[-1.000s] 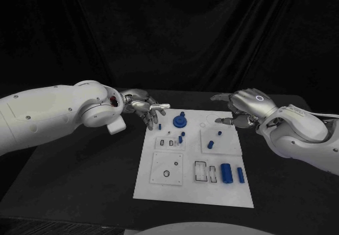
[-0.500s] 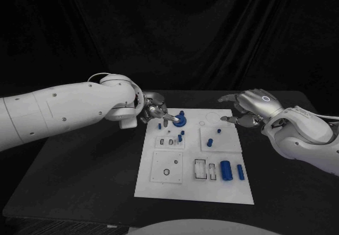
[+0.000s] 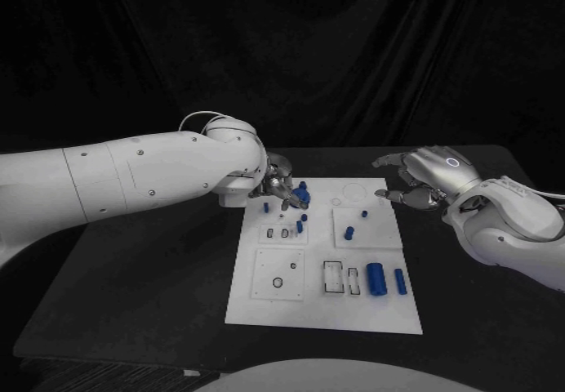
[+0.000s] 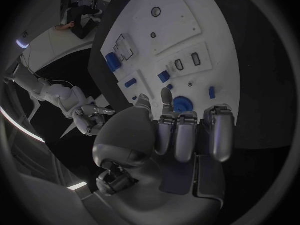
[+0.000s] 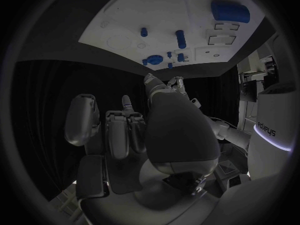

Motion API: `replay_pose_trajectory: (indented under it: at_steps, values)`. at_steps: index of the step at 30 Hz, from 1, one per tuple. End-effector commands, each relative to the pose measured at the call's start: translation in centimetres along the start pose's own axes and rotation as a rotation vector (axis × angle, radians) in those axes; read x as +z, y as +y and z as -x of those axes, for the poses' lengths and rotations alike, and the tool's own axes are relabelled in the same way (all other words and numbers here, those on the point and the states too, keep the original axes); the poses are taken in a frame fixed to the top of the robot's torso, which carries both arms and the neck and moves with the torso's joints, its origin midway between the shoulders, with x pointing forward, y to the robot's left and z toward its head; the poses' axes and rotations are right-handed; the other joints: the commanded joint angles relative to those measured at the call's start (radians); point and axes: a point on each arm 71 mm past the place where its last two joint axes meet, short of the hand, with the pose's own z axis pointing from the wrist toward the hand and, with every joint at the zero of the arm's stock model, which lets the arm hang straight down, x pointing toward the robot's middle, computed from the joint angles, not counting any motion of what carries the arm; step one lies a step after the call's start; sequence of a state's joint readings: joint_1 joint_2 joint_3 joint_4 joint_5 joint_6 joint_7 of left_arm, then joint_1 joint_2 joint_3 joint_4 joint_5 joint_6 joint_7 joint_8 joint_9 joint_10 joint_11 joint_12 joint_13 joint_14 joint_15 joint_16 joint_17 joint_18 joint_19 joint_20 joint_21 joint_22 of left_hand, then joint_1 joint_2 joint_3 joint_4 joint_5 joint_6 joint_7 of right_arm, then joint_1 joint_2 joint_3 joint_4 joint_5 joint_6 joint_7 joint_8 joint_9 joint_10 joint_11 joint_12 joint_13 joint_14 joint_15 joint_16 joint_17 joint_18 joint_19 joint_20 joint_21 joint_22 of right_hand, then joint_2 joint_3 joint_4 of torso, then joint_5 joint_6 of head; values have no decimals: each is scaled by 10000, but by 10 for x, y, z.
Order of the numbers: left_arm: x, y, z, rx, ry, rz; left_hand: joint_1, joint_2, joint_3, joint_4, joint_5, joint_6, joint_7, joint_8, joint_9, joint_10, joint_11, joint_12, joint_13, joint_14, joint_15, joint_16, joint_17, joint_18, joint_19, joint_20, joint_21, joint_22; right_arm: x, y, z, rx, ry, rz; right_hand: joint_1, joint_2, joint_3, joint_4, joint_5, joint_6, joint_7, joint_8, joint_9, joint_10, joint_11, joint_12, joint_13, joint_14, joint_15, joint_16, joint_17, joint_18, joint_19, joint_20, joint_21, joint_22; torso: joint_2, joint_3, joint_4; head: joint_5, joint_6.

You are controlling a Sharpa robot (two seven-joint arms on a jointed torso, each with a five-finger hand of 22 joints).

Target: Assemble the parts on the task board

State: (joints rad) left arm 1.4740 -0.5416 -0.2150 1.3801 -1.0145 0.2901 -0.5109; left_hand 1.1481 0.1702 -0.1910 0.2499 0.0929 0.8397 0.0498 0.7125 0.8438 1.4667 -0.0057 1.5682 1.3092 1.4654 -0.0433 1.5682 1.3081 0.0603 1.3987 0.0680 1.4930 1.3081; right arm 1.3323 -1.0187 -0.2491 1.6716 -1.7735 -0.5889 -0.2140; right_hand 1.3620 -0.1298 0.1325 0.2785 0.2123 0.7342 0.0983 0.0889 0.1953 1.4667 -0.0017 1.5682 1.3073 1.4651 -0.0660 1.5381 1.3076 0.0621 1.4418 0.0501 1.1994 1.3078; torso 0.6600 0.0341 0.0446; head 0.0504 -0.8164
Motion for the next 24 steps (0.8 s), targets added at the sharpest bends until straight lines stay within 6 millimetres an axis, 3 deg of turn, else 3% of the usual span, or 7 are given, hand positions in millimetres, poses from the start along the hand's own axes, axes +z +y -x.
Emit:
replay_pose_trajectory:
  at_steps: [1, 6, 9, 14, 15, 17, 24]
  values:
    - [3, 3, -5, 333, 302, 702, -143, -10, -8, 89, -62, 57, -19, 24, 115, 1041, -59, 26, 2616, 1054, -81, 26, 2627, -139, 40, -45, 30, 903, 0, -3, 1, 35, -217, -308, -24, 96, -6, -59, 47, 114, 2, 54, -9, 1041, 47, 26, 2635, 989, 55, 15, 2400, 98, 78, -6, 32, 1685, -51, 67, -133, 105, -61]
    - [9, 3, -12, 273, 386, 919, -227, -12, 6, 134, -95, 78, -36, -66, 209, 1041, -76, 26, 2616, 1054, -101, 26, 2627, -128, 3, -67, 4, 869, -1, -3, 1, 43, -229, -356, 52, 58, -12, -143, -11, 212, 1, 68, -23, 1041, 46, 26, 2635, 984, 54, -6, 2384, 100, 80, -8, 25, 1683, -58, 74, -151, 118, -74]
    - [11, 4, -16, 205, 419, 1002, -159, -23, 63, 70, -54, 92, -49, -151, 250, 1041, -90, 26, 2616, 1054, -113, 26, 2627, -127, 2, -81, -2, 869, -1, -3, 1, 53, -261, -351, 69, 51, -14, -160, -32, 228, -1, 68, -27, 1041, 45, 26, 2635, 984, 53, -8, 2383, 101, 78, -8, 19, 1681, -66, 78, -152, 224, -101]
    - [16, 8, -23, 14, 393, 1052, -73, -37, 157, -23, 70, 146, -60, -325, 304, 1041, -103, 26, 2616, 1054, -131, 26, 2627, -108, -63, -100, -45, 807, -1, -3, 2, 73, -344, -371, 69, 46, -20, -166, -64, 247, -3, 69, -32, 1041, 43, 26, 2635, 983, 53, -14, 2378, 95, 89, -9, 49, 1688, -109, 117, -209, 352, -184]
    - [18, 8, -26, -59, 381, 1066, -74, -38, 159, -24, 73, 151, -60, -328, 306, 1041, -104, 26, 2616, 1054, -131, 26, 2627, -110, -56, -101, -43, 814, -2, -4, 2, 74, -373, -391, 68, 42, -24, -167, -82, 254, -5, 67, -35, 1041, 42, 26, 2635, 980, 52, -27, 2369, 94, 92, -10, 55, 1690, -136, 147, -220, 379, -236]
    - [21, 9, -28, -128, 371, 1061, -92, -38, 161, -13, 83, 177, -62, -346, 317, 1041, -106, 26, 2616, 1054, -134, 26, 2627, -106, -71, -104, -52, 799, -3, -5, 3, 70, -396, -411, 68, 42, -24, -167, -82, 254, -5, 67, -35, 1041, 42, 26, 2635, 980, 52, -27, 2369, 94, 92, -10, 55, 1690, -145, 148, -229, 409, -273]
    - [27, 4, -33, -347, 213, 699, -26, -51, 279, -87, 186, 216, -49, -623, 406, 1041, -90, 26, 2616, 1054, -121, 26, 2627, -65, -242, -106, -156, 650, -5, -6, 3, 74, -420, -446, 60, 42, -29, -164, -105, 263, -6, 66, -38, 1041, 41, 26, 2635, 981, 51, -20, 2374, 90, 100, -10, 78, 1695, -184, 158, -227, 372, -338]
